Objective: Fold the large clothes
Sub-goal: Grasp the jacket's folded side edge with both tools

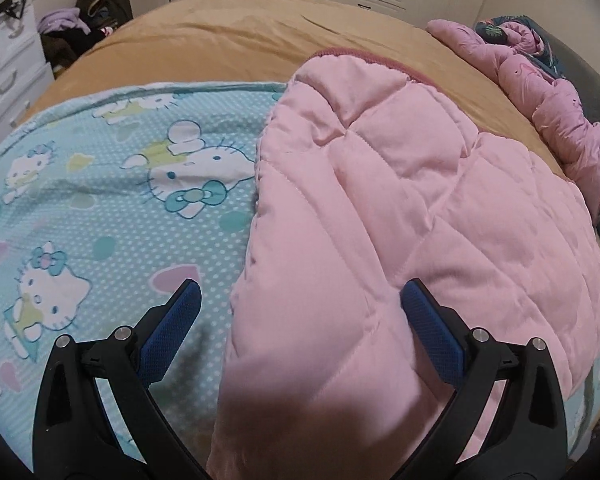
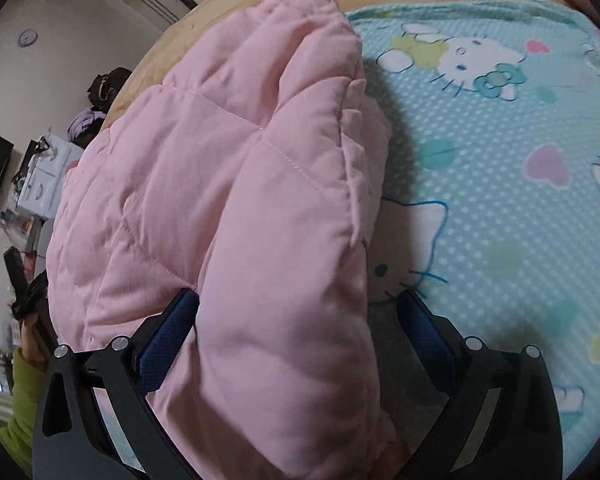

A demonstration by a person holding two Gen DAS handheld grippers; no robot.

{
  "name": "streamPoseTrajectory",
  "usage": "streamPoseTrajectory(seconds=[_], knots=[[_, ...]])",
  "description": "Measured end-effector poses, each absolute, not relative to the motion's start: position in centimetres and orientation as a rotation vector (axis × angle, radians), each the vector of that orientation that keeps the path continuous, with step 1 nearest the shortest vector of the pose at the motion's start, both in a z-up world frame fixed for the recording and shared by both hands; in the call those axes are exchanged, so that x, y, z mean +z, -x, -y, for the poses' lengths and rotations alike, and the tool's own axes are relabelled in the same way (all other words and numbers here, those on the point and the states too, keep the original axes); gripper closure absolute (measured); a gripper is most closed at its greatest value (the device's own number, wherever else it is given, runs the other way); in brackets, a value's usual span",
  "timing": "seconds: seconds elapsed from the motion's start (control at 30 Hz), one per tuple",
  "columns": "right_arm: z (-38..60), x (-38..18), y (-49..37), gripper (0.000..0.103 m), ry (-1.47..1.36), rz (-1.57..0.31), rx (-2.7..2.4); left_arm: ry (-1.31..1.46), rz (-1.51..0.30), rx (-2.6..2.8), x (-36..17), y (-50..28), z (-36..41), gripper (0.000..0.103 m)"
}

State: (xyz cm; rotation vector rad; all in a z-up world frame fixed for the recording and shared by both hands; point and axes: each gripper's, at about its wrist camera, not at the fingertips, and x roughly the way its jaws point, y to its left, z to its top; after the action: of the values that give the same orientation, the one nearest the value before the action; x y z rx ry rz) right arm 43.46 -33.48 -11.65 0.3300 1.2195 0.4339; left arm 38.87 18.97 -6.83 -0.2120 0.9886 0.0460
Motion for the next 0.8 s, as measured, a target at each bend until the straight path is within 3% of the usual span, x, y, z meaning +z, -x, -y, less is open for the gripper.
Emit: streamPoseTrajectory(seconds=[0.13,0.17,0.2,0.3,0.37,0.47,0.63,0.8], knots=[[33.3,-12.1,-43.7,0.007,-0.341,-1.213,0.469,0.247,-1.010,0.013,-7.8,-39.5,-19.3,0.008],[33.4,-12.1,-43.7,0.012,-0.365,-1.205,0.496,0.273,-1.018,0.000,-8.2,-39.7,-19.5,0.008],[33.4,-12.1,-43.7,0.030,-0.407,-1.197,0.537,0.291,-1.024,-0.007,-8.4,-39.8,-19.6,0.008],[33.1,-12.1,-43.3,0.037,-0.404,-1.180,0.534,0.342,-1.032,-0.030,-8.9,-40.0,-19.8,0.011],[33.2,-11.9,-43.1,0.042,-0.414,-1.174,0.536,0.384,-1.005,-0.093,-8.9,-39.7,-19.2,0.040],[32.8,-11.3,-42.8,0.051,-0.398,-1.164,0.528,0.371,-0.980,-0.090,-8.8,-39.3,-18.1,0.054],[29.4,-9.7,-42.9,0.064,-0.319,-1.149,0.490,0.327,-0.954,-0.067,-7.4,-39.0,-16.1,0.070],[28.1,-7.5,-42.2,0.073,-0.300,-1.129,0.461,0.339,-0.940,-0.073,-5.6,-38.2,-15.9,0.077]])
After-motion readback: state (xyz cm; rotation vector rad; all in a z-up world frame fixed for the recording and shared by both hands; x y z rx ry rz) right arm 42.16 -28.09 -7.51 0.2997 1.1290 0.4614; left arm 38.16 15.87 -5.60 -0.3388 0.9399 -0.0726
